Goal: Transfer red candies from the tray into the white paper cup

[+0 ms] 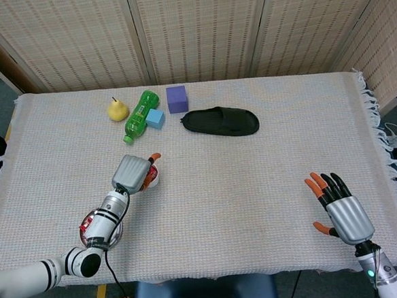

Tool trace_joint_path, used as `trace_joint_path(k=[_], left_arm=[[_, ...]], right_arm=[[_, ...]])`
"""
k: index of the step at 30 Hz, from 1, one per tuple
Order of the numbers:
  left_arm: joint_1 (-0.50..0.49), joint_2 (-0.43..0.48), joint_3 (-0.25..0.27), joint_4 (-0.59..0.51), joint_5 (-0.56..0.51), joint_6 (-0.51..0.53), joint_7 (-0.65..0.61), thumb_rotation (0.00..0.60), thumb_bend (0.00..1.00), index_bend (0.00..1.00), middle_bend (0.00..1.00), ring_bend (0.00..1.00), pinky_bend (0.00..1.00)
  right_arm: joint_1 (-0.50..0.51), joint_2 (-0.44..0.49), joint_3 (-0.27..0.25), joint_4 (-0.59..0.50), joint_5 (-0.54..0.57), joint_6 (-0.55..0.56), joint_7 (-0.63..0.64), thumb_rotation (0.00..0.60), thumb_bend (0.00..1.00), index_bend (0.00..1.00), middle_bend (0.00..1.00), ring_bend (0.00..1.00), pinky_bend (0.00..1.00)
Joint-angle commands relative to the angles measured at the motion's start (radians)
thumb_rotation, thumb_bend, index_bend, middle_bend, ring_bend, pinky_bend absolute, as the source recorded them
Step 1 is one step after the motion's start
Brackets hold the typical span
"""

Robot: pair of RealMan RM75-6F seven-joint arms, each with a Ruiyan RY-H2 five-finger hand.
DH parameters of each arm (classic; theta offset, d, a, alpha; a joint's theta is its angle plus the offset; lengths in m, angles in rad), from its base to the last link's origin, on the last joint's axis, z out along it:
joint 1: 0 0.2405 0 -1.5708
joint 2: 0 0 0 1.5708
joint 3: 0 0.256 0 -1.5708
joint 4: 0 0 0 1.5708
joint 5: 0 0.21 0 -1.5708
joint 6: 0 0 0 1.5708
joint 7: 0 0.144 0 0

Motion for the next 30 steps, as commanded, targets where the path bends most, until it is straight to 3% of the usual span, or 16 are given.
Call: trace_joint_path(k=[1, 5, 10, 15, 23, 30], left_arm=[[0.022, 0.031, 0.012, -0.058, 0.028, 0.031, -0.031, 0.600, 0.43, 0.16, 0.98, 1.00, 1.00], [0.092, 0.114, 0.060, -0.191, 0.096, 0.082, -0.105, 0.600, 0.42, 0.17, 0.98, 1.00, 1.00], [0.218, 0.225, 0.184, -0.294, 0.208, 0.143, -0.223, 0.600, 0.41, 0.18, 0.98, 1.00, 1.00], [0.297, 0.247, 0.252, -0.260, 0.252, 0.184, -0.284, 0.600, 0.40, 0.18, 0.98, 1.00, 1.00], [0.376, 0.221, 0.309, -0.171, 0.285, 0.223, -0.283, 0.600, 0.39, 0.20, 0.98, 1.00, 1.00], [0.426, 0.205, 0.343, -0.157, 0.313, 0.245, -0.254, 0.600, 0.38, 0.23, 0.98, 1.00, 1.00]], right_arm=[[-0.002, 0.002, -0.003, -0.002, -0.006, 0.005, 0.002, 0.600, 0.00, 0.00, 0.00, 0.00, 0.00], [-0.002, 0.006, -0.011, -0.003, -0.021, 0.010, 0.009, 0.600, 0.00, 0.00, 0.00, 0.00, 0.00], [-0.004, 0.009, -0.021, -0.007, -0.045, 0.021, 0.014, 0.600, 0.00, 0.00, 0.00, 0.00, 0.00], [-0.005, 0.007, -0.032, -0.010, -0.071, 0.030, 0.010, 0.600, 0.00, 0.00, 0.00, 0.00, 0.00], [-0.008, 0.009, -0.045, -0.012, -0.097, 0.039, 0.014, 0.600, 0.00, 0.00, 0.00, 0.00, 0.00], [-0.011, 0.012, -0.050, -0.014, -0.108, 0.048, 0.014, 0.600, 0.00, 0.00, 0.00, 0.00, 0.00]])
